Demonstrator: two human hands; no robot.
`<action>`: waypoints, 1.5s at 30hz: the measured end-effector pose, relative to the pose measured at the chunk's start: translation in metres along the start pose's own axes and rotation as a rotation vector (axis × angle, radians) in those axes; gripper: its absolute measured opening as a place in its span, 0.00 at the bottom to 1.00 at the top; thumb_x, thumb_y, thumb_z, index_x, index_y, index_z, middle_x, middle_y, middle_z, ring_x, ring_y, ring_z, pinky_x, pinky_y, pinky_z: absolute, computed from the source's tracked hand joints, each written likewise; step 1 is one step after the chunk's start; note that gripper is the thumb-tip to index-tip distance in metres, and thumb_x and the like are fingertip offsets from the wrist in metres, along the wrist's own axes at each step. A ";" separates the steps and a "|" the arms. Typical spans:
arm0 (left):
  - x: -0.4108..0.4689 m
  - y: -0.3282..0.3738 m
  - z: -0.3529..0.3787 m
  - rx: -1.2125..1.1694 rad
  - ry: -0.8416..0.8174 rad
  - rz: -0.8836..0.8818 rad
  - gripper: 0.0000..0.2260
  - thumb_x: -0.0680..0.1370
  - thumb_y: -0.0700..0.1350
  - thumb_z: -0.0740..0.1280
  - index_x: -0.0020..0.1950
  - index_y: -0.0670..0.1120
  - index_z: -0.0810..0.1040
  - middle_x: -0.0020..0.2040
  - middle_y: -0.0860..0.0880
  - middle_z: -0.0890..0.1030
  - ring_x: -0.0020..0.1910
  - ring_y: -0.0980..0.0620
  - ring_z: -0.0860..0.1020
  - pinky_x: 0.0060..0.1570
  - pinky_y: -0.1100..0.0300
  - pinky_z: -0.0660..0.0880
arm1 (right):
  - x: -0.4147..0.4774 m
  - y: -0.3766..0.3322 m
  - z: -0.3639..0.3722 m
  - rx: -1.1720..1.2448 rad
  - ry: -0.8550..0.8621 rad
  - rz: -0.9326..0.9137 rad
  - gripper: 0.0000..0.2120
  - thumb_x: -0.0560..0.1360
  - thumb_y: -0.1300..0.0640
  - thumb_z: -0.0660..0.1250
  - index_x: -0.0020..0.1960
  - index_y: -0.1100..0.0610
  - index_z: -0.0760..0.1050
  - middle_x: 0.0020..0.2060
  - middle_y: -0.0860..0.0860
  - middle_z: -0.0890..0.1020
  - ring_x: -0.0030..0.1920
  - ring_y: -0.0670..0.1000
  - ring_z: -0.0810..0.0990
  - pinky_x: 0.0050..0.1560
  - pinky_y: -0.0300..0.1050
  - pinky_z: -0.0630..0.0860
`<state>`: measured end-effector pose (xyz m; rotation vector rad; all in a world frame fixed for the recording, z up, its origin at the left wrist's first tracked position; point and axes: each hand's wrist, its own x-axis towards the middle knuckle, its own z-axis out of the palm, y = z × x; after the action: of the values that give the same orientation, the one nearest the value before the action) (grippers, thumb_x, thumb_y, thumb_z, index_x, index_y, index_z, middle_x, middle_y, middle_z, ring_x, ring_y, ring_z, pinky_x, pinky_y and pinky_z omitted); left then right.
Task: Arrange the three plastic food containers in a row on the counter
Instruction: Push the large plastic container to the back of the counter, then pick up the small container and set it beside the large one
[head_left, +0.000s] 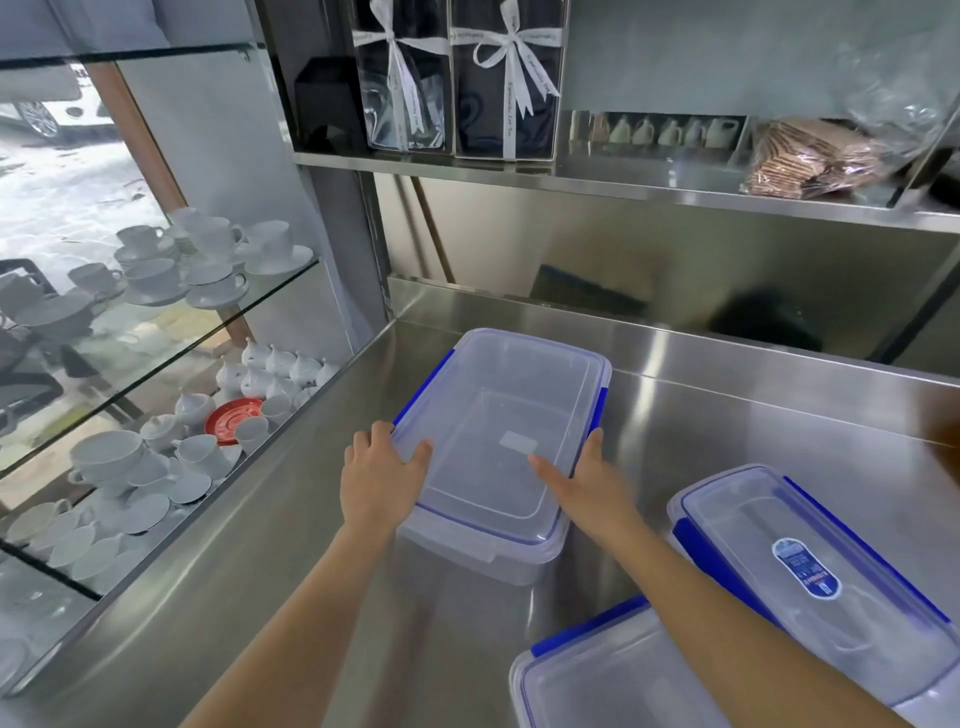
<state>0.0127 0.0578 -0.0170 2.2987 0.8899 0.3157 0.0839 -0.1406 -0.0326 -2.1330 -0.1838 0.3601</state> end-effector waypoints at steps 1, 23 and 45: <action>0.006 -0.001 -0.002 0.007 0.008 -0.007 0.24 0.76 0.55 0.63 0.66 0.42 0.68 0.64 0.40 0.72 0.63 0.40 0.69 0.60 0.48 0.68 | 0.006 -0.005 0.003 -0.005 -0.010 -0.006 0.39 0.71 0.38 0.63 0.73 0.52 0.50 0.67 0.51 0.72 0.63 0.55 0.75 0.59 0.53 0.75; 0.122 0.010 0.016 0.072 0.089 0.011 0.23 0.77 0.54 0.60 0.65 0.40 0.68 0.63 0.40 0.72 0.62 0.39 0.70 0.59 0.46 0.68 | 0.130 -0.048 0.023 0.028 -0.068 0.015 0.36 0.71 0.39 0.66 0.71 0.51 0.55 0.65 0.51 0.74 0.61 0.55 0.77 0.58 0.53 0.76; -0.003 0.131 0.054 -0.070 -0.170 0.543 0.29 0.78 0.53 0.61 0.76 0.45 0.56 0.76 0.43 0.62 0.74 0.43 0.60 0.72 0.48 0.57 | 0.003 0.025 -0.119 -0.279 0.147 0.114 0.34 0.73 0.44 0.65 0.74 0.56 0.60 0.72 0.57 0.65 0.70 0.57 0.66 0.70 0.54 0.65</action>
<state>0.1007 -0.0436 0.0265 2.4248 0.1546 0.3649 0.1255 -0.2479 0.0083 -2.4417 -0.0280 0.2539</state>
